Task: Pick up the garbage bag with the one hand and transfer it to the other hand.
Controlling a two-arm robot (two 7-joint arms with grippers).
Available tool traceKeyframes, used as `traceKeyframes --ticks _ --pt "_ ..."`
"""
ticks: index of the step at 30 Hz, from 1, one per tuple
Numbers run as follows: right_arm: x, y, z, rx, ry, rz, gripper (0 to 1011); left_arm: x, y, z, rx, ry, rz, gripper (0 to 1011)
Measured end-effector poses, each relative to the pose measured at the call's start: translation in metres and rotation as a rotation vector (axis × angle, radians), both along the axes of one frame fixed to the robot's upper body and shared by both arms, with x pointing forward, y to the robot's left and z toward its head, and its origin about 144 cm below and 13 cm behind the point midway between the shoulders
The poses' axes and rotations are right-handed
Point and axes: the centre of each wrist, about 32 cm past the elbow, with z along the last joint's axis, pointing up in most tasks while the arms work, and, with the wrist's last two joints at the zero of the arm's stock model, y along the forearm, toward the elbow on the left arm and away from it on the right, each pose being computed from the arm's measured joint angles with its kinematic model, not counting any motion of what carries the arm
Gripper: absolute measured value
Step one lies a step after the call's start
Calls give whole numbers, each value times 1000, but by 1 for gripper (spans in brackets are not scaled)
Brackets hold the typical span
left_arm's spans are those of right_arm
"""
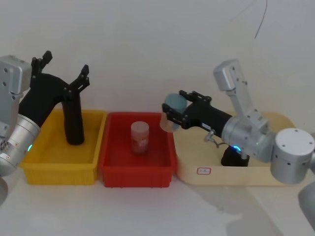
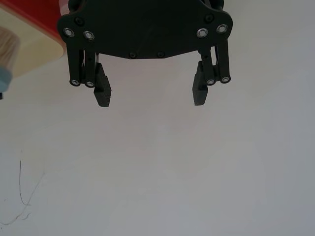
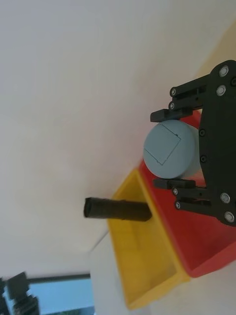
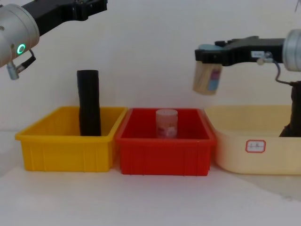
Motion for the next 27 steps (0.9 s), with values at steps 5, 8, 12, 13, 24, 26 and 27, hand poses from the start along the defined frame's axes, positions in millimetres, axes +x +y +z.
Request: traceKeyframes --ticks 5,8,12,13,24,26,27 --pt "-7 -8 -4 -5 8 -25 667 0 0 0 0 0 0 1001" --pt "-11 -13 -6 -11 14 -39 667 0 0 0 0 0 0 1001" --pt "-16 -18 -12 -23 25 -60 666 0 0 0 0 0 0 1001" --pt "-16 -18 -12 -23 25 -60 666 0 0 0 0 0 0 1001" --pt "-23 -26 -29 -66 49 -130 768 0 0 0 0 0 0 1001" --pt "-25 -28 -33 -72 53 -144 846 0 0 0 0 0 0 1001" --pt "-25 -28 -34 -74 55 -148 846 0 0 0 0 0 0 1001"
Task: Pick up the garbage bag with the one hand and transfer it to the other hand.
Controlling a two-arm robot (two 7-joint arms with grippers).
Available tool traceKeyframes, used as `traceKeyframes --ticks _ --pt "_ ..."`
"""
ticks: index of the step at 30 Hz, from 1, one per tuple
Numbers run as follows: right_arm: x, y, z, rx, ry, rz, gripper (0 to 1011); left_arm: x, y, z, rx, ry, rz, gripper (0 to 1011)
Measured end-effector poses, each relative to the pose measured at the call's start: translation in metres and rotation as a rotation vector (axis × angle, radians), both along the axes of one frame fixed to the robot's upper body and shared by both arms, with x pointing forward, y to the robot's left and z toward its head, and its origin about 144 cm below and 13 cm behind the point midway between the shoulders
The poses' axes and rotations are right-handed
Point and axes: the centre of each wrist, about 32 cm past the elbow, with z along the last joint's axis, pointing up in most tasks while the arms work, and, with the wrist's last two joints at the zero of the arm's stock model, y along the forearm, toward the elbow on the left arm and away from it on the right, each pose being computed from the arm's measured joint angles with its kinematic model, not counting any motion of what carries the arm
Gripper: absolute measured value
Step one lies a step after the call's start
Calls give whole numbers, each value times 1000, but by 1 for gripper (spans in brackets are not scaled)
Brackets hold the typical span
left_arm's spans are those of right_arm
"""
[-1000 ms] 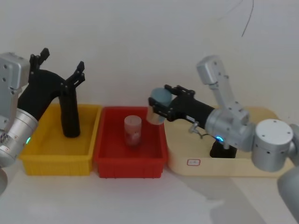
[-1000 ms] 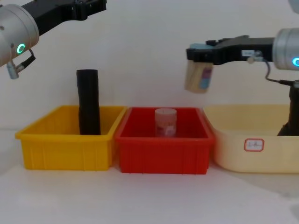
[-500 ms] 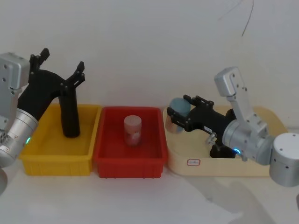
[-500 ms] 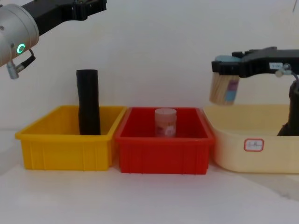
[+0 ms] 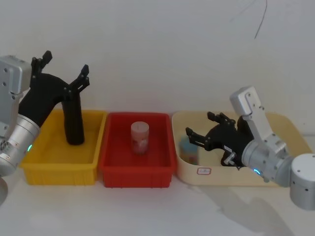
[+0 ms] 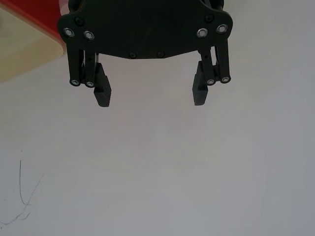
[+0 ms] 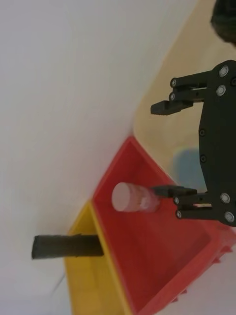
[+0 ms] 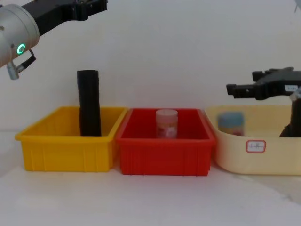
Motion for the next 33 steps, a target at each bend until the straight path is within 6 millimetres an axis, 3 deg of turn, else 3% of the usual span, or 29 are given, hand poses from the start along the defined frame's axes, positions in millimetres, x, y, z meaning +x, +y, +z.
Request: traceKeyframes --ticks 6,33 --pt "-3 -4 -6 -9 3 -35 1001 0 0 0 0 0 0 1001" --pt "-40 7 -12 127 -27 50 1000 0 0 0 0 0 0 1001"
